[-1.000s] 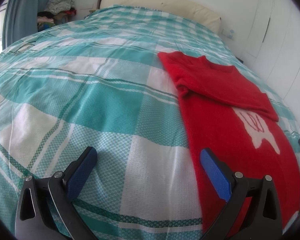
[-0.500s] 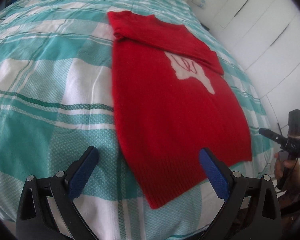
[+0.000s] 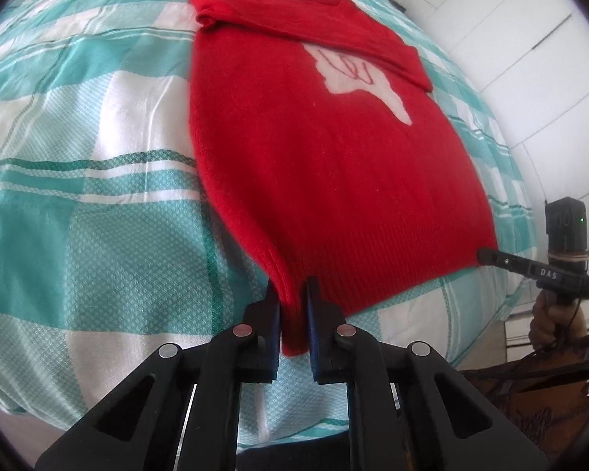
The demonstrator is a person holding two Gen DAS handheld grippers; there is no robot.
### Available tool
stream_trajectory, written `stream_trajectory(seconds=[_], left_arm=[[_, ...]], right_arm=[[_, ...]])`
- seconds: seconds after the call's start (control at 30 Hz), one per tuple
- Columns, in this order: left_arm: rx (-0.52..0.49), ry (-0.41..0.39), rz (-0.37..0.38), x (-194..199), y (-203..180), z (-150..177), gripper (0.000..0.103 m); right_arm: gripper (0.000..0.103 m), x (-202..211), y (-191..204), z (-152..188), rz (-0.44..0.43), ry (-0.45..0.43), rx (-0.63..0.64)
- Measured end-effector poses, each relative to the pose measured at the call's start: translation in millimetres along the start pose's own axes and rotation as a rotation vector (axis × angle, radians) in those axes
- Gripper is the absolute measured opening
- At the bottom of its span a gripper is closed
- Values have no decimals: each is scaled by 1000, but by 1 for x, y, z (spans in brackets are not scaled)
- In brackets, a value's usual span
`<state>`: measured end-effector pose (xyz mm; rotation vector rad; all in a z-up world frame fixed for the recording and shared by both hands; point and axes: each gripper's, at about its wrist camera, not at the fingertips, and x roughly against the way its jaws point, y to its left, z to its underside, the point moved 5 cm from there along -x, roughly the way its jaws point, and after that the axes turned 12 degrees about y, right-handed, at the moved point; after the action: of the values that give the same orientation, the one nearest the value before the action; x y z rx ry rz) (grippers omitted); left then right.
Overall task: Fold small clothes
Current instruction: 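Grasp the sweater hem with the left tool while the right tool grasps the hem, fold toward collar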
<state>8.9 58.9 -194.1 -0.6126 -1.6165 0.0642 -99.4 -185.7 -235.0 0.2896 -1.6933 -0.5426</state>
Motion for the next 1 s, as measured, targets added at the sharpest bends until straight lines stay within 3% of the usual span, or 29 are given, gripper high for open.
stream_trajectory(seconds=[0.1, 0.2, 0.37, 0.53, 0.77, 0.83, 0.87, 0.9, 0.93, 1.0], left_arm=[[55, -48, 71, 17, 3, -3, 5], [94, -158, 147, 48, 6, -20, 5], [74, -341, 188, 84, 5, -92, 5], [47, -403, 131, 66, 16, -200, 5], [98, -363, -27, 24, 45, -315, 6], [154, -334, -73, 11, 57, -337, 15], [188, -309, -87, 6, 64, -346, 33], [223, -290, -99, 4, 72, -353, 67], [252, -296, -105, 7, 78, -356, 76], [278, -350, -114, 25, 88, -358, 82]], right_arm=[[5, 17, 5, -4, -13, -33, 6], [5, 39, 12, -18, -48, -99, 3], [5, 71, 25, -80, -64, -267, 52], [5, 78, 20, -185, -13, -404, 94], [5, 49, -7, -323, 22, -399, 25], [5, 38, -16, -350, -3, -381, -20], [6, 32, -21, -360, -28, -378, -54], [8, 27, -27, -370, -54, -373, -99], [16, 23, -36, -375, -66, -366, -149], [26, 28, -47, -375, -76, -400, -235]])
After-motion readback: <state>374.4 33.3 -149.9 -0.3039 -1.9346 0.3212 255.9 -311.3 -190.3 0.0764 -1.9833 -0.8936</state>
